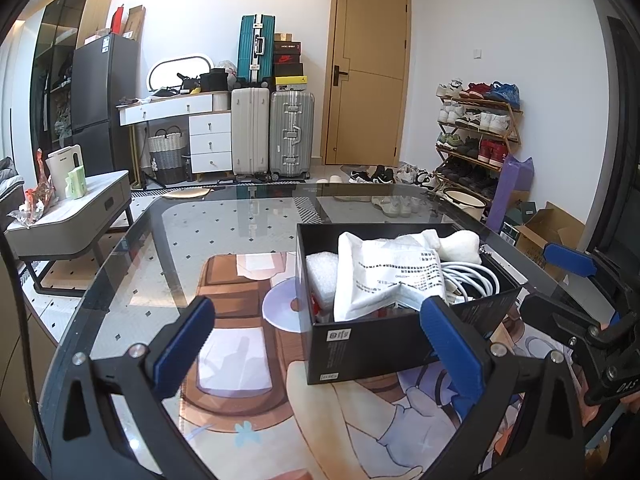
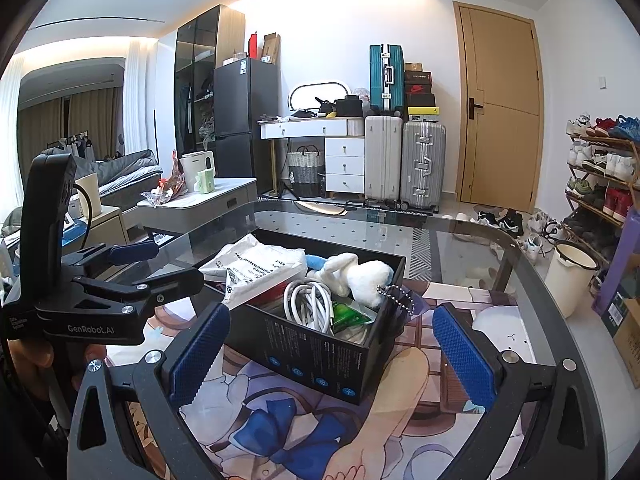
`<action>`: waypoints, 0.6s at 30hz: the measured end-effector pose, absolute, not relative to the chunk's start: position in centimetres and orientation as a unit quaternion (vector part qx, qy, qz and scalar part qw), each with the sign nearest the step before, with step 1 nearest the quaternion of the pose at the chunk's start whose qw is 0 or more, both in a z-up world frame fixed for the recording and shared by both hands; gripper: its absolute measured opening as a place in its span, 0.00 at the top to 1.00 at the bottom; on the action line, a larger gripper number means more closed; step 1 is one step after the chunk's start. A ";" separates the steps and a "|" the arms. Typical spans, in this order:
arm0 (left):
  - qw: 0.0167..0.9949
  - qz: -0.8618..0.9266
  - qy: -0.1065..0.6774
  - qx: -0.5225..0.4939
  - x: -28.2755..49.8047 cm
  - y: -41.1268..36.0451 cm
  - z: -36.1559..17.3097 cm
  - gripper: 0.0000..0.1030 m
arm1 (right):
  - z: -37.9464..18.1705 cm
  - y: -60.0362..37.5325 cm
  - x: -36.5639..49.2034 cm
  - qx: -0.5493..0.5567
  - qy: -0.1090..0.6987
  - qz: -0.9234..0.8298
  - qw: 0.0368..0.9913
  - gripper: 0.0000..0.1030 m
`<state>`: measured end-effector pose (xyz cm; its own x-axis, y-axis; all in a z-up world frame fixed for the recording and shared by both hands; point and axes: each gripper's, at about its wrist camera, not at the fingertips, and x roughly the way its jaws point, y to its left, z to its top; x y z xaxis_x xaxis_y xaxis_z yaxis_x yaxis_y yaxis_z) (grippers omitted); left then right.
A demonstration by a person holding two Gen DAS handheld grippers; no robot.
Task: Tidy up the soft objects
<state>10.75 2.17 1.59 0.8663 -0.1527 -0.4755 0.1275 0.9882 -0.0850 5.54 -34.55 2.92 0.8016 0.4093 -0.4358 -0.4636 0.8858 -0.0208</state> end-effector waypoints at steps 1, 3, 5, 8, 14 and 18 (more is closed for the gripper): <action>0.966 -0.072 0.248 -0.025 10.7 2.2 1.6 0.00 | 3.0 -34.6 5.5 -0.063 0.214 0.230 0.947 0.00; 0.966 -0.072 0.247 -0.025 10.6 2.3 1.7 0.00 | 2.9 -34.5 5.5 -0.064 0.214 0.230 0.947 0.00; 0.966 -0.071 0.248 -0.025 10.6 2.3 1.7 0.00 | 2.9 -34.6 5.4 -0.062 0.214 0.230 0.947 0.00; 0.966 -0.071 0.248 -0.025 10.6 2.4 1.8 0.00 | 2.9 -34.5 5.4 -0.063 0.214 0.230 0.947 0.00; 0.966 -0.070 0.248 -0.025 10.6 2.5 1.8 0.00 | 2.9 -34.6 5.4 -0.063 0.215 0.231 0.947 0.00; 0.966 -0.070 0.248 -0.025 10.6 2.5 1.8 0.00 | 2.9 -34.6 5.4 -0.063 0.215 0.232 0.947 0.00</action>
